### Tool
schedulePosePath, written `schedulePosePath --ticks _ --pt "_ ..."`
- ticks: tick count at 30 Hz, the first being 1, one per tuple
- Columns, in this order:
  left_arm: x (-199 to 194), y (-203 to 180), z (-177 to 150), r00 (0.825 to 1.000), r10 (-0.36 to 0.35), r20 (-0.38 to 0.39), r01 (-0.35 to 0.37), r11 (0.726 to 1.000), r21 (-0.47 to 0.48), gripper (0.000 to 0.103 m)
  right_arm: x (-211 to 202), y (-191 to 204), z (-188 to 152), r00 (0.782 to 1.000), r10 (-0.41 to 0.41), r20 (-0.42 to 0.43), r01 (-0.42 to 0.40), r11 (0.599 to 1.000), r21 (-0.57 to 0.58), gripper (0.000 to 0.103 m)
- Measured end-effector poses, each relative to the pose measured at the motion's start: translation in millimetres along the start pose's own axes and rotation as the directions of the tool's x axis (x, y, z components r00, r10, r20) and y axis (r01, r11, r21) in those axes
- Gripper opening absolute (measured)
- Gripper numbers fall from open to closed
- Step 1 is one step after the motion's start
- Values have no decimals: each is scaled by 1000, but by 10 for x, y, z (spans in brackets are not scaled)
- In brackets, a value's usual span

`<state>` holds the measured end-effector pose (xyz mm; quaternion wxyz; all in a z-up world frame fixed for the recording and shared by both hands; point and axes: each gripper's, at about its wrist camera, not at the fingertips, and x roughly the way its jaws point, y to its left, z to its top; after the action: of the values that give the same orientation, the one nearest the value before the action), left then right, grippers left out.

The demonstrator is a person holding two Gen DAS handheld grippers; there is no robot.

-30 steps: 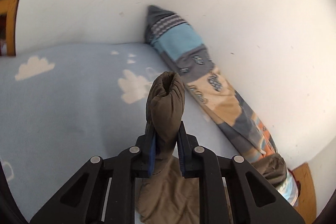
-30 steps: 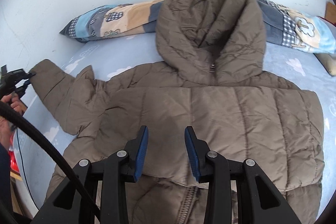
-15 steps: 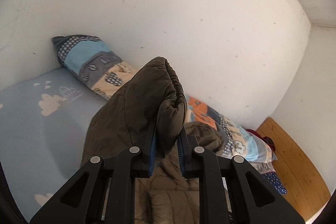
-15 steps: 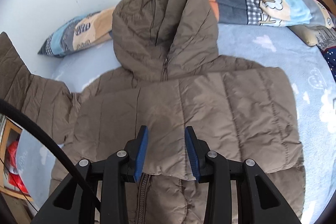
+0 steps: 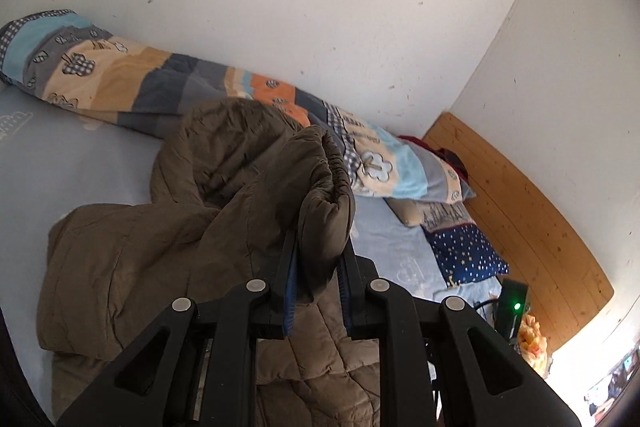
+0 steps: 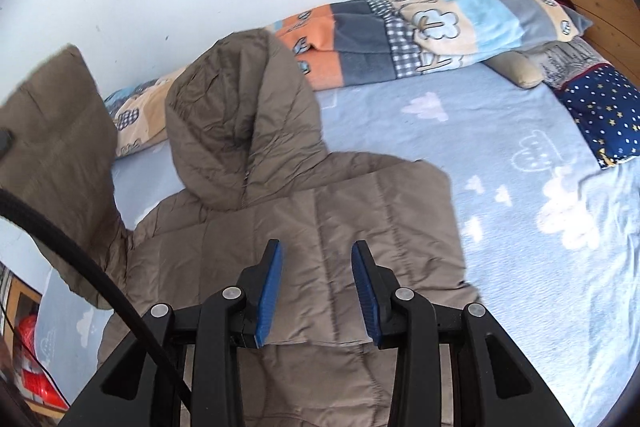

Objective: Fold large clothes
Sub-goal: 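Lift and fold the held sleeve across the jacket front with the left gripper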

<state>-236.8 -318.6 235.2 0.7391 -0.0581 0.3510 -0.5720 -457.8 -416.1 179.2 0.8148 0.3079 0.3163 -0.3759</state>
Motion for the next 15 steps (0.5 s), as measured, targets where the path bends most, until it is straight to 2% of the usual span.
schedulePosePath --ticks 5,8,15 --pt "532 -255 -444 992 -18 -123 22 999 30 17 -84 -270 44 999 -34 13 33 998 46 39" --pt "824 -305 -710 983 28 -182 -15 997 73 17 -142 -393 65 998 -64 22 62 996 64 39" --pt "1212 -218 -1195 944 69 -323 -34 993 114 19 -183 -583 86 997 -74 23 72 994 88 39"
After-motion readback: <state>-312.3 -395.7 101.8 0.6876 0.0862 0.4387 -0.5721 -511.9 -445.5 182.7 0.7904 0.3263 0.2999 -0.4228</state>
